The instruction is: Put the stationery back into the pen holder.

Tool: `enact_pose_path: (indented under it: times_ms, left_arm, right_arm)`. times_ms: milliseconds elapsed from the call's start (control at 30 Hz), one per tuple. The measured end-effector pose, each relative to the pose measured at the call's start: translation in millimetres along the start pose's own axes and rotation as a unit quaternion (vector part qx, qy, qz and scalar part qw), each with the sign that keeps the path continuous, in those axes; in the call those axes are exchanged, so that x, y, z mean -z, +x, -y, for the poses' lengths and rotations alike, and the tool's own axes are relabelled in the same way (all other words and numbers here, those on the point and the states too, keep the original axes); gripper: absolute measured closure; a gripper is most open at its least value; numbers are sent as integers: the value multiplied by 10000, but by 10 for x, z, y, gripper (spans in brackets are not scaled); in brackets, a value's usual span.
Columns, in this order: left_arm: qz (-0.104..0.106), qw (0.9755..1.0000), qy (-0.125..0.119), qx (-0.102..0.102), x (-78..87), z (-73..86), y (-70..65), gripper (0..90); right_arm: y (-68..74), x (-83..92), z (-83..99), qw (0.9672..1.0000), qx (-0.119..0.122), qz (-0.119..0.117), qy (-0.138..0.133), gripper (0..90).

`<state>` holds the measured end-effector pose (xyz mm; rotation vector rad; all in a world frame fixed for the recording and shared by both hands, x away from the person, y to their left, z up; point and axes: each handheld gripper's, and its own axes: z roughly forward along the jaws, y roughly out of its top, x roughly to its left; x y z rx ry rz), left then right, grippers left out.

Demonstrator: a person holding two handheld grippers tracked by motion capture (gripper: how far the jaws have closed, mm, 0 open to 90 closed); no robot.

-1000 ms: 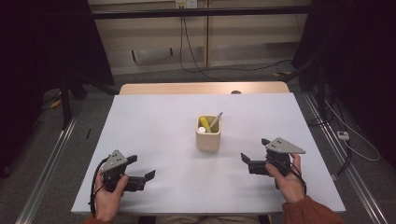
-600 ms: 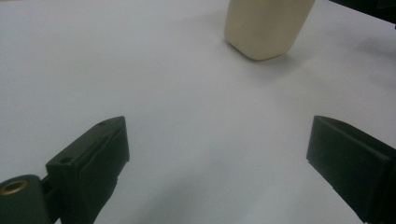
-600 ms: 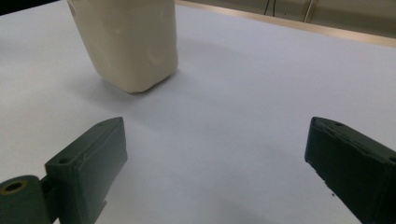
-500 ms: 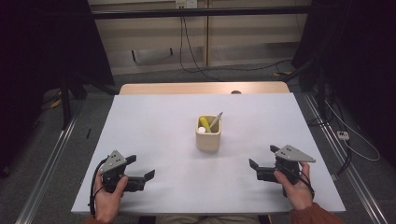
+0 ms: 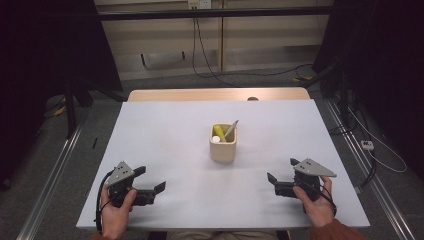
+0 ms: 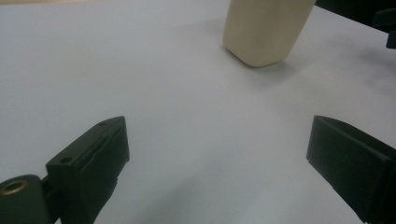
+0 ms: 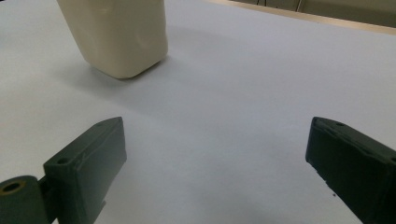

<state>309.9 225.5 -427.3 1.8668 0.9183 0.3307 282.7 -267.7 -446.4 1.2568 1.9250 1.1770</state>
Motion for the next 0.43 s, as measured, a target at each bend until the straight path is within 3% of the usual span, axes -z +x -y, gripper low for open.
enact_pose_path:
  times_ms: [433]
  left_arm:
    - [104,9999,-60,117,-4,-19,12,58]
  right_arm:
    - [-22,4,21,9999,-95,64,-104,55]
